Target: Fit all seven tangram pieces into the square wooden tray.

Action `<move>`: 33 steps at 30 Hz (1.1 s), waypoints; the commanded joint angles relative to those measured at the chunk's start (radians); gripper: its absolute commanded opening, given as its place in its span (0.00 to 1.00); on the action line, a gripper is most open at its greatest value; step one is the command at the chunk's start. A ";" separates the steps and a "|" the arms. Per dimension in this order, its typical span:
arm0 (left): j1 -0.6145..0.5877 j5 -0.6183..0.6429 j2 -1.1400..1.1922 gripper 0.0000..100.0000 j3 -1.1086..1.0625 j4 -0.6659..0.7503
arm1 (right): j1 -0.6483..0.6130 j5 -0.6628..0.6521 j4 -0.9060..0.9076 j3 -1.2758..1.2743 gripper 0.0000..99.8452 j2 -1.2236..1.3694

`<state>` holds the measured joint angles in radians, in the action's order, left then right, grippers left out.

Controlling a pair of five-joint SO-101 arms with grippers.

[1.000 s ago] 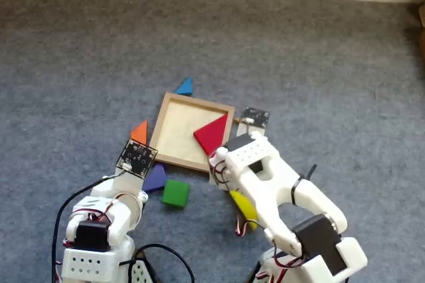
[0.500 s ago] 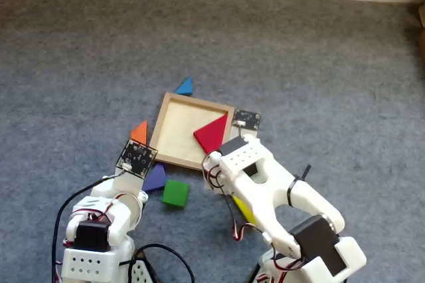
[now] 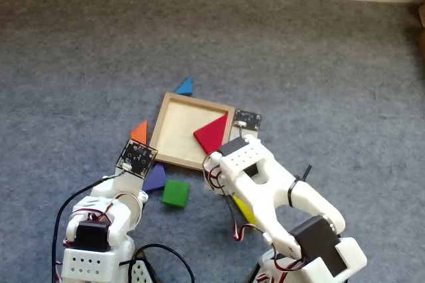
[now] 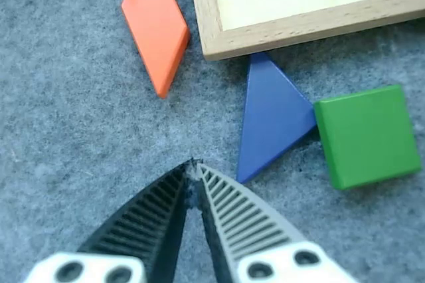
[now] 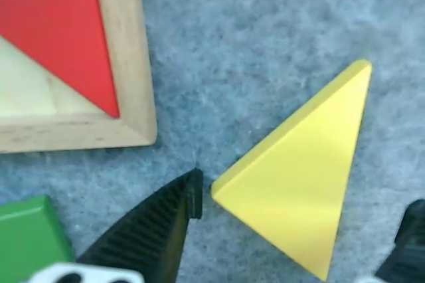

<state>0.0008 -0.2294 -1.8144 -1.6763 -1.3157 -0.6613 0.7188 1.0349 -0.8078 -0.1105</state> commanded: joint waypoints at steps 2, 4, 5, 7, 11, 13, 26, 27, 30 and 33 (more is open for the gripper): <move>-0.004 0.006 -0.005 0.01 -0.019 -0.005 | 0.021 -0.011 0.008 -0.018 0.34 -0.004; -0.004 0.006 -0.005 0.01 -0.019 -0.005 | 0.021 -0.012 0.008 -0.016 0.31 -0.004; -0.004 0.006 -0.005 0.01 -0.019 -0.005 | 0.021 -0.012 0.008 -0.016 0.30 -0.004; -0.004 0.006 -0.005 0.01 -0.019 -0.005 | 0.022 -0.012 0.008 -0.016 0.30 -0.004; -0.004 0.006 -0.005 0.01 -0.019 -0.005 | 0.022 -0.012 0.008 -0.016 0.30 -0.007; -0.004 0.006 -0.005 0.01 -0.019 -0.005 | 0.022 -0.012 0.008 -0.016 0.30 -0.008; -0.004 0.006 -0.005 0.01 -0.019 -0.005 | 0.022 -0.014 0.012 -0.019 0.23 -0.004; -0.004 0.006 -0.005 0.01 -0.019 -0.005 | 0.022 -0.014 0.010 -0.019 0.21 -0.004; -0.004 0.006 -0.005 0.01 -0.019 -0.005 | 0.022 -0.052 0.010 -0.019 0.17 -0.004; -0.004 0.006 -0.005 0.01 -0.019 -0.005 | 0.022 -0.068 0.010 -0.019 0.17 -0.010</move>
<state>0.0008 -0.2294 -1.8144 -1.6763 -1.3157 -0.6460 0.6774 1.0457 -0.8124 -0.1135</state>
